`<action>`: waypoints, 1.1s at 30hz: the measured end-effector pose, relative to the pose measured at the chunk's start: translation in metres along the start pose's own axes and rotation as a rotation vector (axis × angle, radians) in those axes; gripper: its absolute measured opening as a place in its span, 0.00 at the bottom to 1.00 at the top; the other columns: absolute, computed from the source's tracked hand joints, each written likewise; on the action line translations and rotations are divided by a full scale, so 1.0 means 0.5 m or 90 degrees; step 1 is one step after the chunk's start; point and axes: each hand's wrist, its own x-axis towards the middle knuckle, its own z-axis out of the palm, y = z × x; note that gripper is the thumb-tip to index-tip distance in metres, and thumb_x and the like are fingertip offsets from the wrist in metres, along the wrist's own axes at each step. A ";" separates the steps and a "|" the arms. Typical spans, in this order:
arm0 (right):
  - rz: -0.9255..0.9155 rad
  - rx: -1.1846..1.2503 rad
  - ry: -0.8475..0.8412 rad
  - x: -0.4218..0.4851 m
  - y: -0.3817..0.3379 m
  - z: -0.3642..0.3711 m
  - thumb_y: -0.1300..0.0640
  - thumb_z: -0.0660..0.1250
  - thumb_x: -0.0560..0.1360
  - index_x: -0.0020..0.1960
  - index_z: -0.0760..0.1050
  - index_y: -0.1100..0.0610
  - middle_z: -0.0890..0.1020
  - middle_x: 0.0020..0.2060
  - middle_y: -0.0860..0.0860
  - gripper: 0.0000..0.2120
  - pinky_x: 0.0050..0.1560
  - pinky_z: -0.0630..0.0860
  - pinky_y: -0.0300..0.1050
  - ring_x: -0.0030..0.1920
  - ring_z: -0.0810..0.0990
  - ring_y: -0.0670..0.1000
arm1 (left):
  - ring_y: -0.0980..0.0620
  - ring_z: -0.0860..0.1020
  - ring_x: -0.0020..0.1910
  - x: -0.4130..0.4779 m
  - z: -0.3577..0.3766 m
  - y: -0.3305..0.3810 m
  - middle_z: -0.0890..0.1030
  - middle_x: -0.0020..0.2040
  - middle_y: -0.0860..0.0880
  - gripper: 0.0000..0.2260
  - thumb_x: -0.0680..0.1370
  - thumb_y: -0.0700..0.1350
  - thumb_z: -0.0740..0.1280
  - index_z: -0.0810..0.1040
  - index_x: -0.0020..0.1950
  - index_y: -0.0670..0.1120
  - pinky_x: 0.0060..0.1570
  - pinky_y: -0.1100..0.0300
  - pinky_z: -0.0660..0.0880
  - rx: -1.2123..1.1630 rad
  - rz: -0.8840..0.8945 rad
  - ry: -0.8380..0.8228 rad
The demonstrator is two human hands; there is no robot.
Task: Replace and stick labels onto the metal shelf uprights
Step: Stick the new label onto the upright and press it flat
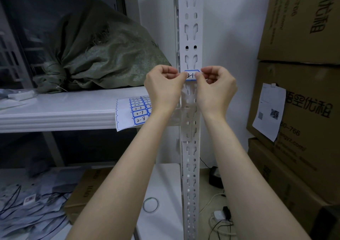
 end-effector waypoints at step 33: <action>-0.012 -0.012 0.001 0.002 -0.003 0.003 0.60 0.73 0.68 0.42 0.79 0.56 0.78 0.31 0.41 0.04 0.39 0.76 0.37 0.28 0.74 0.40 | 0.59 0.78 0.31 0.000 -0.001 0.009 0.80 0.32 0.54 0.10 0.67 0.42 0.77 0.76 0.37 0.49 0.41 0.61 0.79 0.037 0.014 0.005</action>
